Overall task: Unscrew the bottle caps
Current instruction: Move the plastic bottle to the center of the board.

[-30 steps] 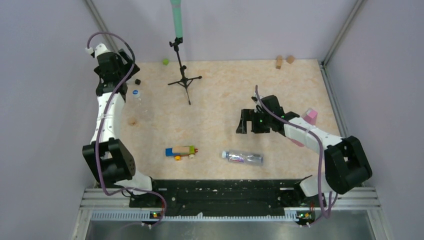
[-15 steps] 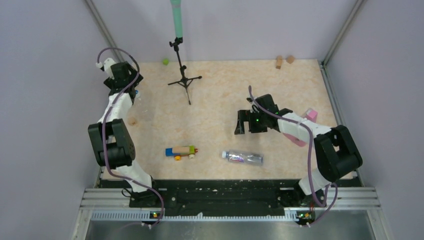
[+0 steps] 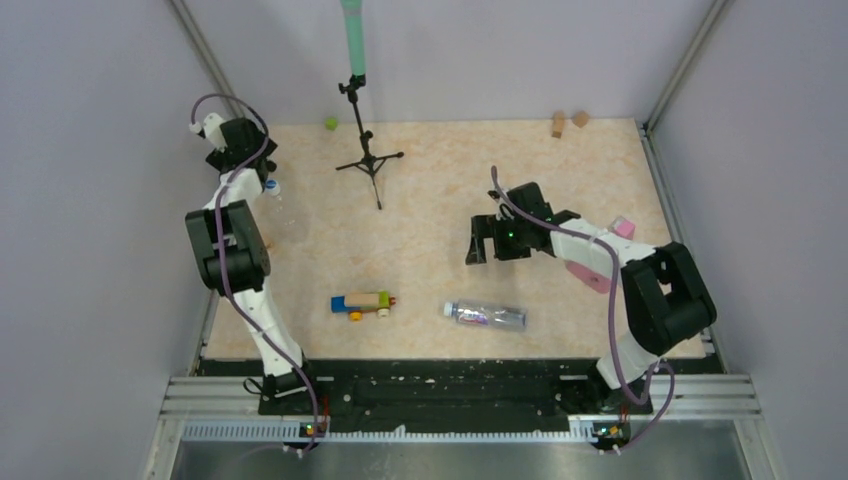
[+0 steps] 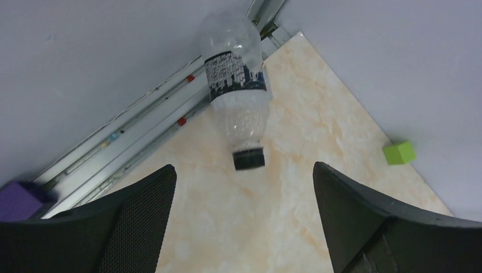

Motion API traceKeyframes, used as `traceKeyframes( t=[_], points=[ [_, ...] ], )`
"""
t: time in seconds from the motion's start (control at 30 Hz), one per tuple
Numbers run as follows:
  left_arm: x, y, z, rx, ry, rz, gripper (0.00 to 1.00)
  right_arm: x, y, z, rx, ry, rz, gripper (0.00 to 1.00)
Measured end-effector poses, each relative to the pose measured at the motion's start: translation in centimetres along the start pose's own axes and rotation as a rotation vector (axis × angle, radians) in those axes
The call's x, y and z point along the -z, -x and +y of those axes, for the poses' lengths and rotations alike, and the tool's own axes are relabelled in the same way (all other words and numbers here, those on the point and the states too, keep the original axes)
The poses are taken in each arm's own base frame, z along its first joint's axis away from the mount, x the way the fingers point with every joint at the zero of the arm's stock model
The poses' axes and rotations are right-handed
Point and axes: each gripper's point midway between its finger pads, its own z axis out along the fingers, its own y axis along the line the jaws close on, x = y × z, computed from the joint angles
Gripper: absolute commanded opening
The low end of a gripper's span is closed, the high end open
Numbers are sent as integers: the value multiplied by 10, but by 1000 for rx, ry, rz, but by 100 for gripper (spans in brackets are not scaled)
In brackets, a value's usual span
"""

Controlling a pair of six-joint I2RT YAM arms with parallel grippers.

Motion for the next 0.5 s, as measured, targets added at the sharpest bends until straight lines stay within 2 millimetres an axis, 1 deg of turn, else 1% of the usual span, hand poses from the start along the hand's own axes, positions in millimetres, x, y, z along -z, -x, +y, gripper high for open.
traceKeyframes(
  t=[0.13, 0.2, 0.23, 0.33, 0.4, 0.5],
  points=[
    [-31, 0, -2, 32, -9, 6, 90, -5, -2, -3, -5, -7, 19, 99],
    [-45, -2, -4, 46, -16, 18, 85, -6, -2, -3, -6, -8, 25, 99],
    [-53, -3, -6, 59, -23, 26, 85, -7, -2, -3, -4, -9, 27, 99],
    [-72, -7, -11, 68, -42, 55, 86, -9, -2, -4, -3, -12, 35, 99],
    [-80, -9, -12, 73, -44, 71, 86, -11, -1, -5, -4, -15, 39, 99],
    [-86, -14, -10, 84, -33, 96, 86, -15, -3, -7, -8, -20, 52, 99]
  ],
)
